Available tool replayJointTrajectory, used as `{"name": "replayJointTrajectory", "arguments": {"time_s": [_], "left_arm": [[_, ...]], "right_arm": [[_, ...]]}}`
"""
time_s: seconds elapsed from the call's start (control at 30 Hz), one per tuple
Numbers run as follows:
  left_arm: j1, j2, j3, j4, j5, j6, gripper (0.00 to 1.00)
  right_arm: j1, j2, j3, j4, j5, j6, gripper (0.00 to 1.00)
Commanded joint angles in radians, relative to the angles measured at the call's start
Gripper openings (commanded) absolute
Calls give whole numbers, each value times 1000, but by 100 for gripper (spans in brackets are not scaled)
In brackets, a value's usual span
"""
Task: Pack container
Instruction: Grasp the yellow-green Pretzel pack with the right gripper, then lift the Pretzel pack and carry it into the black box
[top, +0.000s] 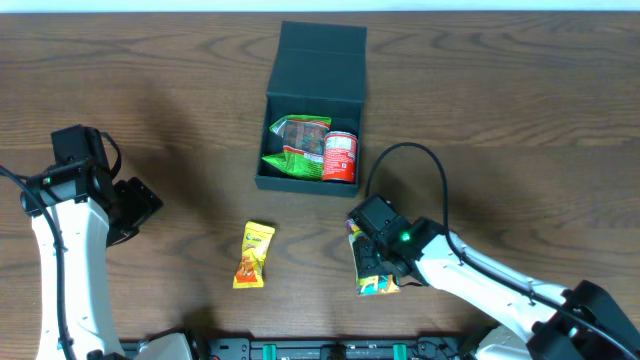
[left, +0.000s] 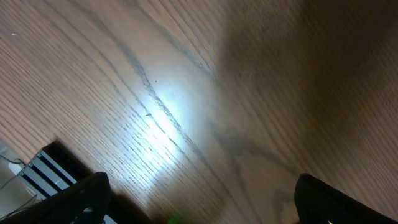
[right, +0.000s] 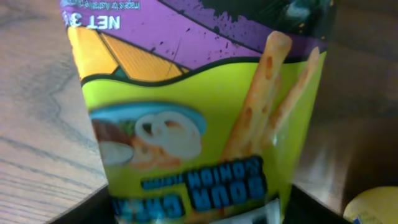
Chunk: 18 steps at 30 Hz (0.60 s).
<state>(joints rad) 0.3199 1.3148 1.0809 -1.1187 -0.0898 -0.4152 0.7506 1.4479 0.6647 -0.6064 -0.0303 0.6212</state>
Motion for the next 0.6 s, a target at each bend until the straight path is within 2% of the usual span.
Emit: {"name": "replayJointTrajectory", "arguments": {"time_s": [0.0,0.27,0.57], "left_arm": [[5,5,3,-3,-14,-4,95],[5,5,3,-3,-14,-4,95],[5,5,3,-3,-14,-4,95]], "right_arm": [[4,5,-7,8,7,6,58],[7,4,23,14,-4,-14,54],[62,4,229,-59,-4,-17,53]]}}
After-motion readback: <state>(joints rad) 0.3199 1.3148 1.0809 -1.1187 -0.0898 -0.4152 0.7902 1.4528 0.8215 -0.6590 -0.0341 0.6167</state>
